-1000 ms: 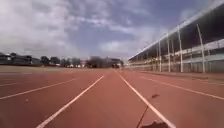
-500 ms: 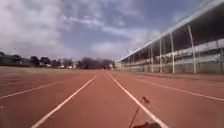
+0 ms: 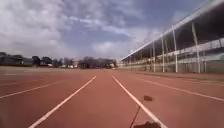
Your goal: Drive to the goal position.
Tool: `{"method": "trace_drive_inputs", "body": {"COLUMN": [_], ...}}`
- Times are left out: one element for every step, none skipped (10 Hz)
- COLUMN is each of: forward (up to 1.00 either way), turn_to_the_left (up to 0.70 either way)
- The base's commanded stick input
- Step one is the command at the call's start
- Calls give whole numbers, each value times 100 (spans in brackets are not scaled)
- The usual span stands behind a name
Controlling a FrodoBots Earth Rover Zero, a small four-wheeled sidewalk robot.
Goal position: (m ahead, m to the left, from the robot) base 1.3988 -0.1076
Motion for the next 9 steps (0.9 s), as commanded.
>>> {"method": "trace_drive_inputs", "body": {"forward": [70, 70, 70, 70, 70, 70, 70, 70, 70], "turn_to_the_left": [0, 0, 0, 0, 0, 0, 0, 0, 0]}}
